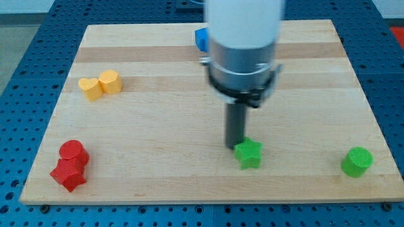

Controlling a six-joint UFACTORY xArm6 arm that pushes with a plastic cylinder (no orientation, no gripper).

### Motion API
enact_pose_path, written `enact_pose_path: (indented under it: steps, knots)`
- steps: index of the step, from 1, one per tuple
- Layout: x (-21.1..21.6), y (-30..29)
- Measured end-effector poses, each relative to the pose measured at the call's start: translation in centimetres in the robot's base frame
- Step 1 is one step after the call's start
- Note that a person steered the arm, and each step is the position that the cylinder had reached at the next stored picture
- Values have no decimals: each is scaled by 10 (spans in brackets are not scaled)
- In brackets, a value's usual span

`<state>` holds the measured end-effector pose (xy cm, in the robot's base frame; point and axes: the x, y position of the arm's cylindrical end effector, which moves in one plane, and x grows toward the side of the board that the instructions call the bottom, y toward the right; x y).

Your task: Push the green star closer to the green circle

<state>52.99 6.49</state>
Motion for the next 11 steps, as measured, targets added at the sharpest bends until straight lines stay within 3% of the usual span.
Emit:
enact_pose_path:
  steps: [1,2,3,5,7,11]
  knots:
    - [-5,68]
    - [-2,76]
    - [-8,57]
    - [-42,-39]
    - [49,-60]
    - [13,89]
